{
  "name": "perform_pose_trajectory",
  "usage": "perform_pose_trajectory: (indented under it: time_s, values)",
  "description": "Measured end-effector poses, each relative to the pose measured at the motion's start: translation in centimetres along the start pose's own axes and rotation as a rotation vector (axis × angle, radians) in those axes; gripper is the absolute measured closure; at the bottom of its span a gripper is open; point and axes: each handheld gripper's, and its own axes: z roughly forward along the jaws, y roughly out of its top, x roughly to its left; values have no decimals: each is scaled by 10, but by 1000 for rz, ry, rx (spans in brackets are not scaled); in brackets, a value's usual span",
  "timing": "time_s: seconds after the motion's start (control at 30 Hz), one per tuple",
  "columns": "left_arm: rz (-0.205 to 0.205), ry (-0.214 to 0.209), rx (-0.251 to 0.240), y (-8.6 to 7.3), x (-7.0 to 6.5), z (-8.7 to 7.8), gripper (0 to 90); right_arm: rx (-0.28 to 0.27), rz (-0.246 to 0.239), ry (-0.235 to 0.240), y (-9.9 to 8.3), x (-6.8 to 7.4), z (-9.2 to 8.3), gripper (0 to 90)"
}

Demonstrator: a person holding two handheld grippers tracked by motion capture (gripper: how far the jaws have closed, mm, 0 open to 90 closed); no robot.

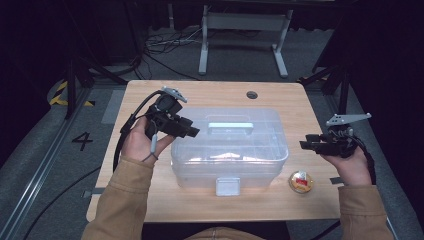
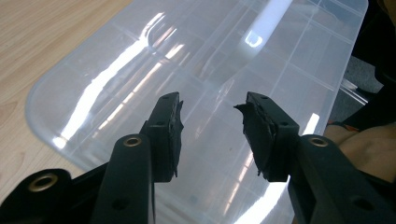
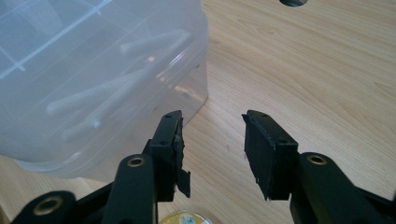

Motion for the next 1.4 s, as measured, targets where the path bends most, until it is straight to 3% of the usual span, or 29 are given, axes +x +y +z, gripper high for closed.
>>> perform_pose_trajectory:
  time_s: [0.37,0.7,0.8,1.0,1.13,1.17,1.3,1.4]
  values:
    - [13,-28,42,13,-2,26,534,3,-7,3,1,2,2,571]
    - [36,-37,34,18,-4,40,519,12,-20,9,2,4,5,565]
    - [14,-52,23,19,-5,43,531,12,-26,13,2,5,6,563]
    - [25,-42,30,22,-7,47,583,22,-30,21,2,6,9,558]
    - [76,30,31,23,-13,47,671,24,-36,24,2,6,9,556]
    - [76,30,31,23,-13,47,692,24,-36,24,2,6,9,556]
    - [137,115,36,23,-22,47,740,23,-40,28,2,7,9,554]
    - [143,126,44,25,-23,47,754,19,-42,31,2,7,10,553]
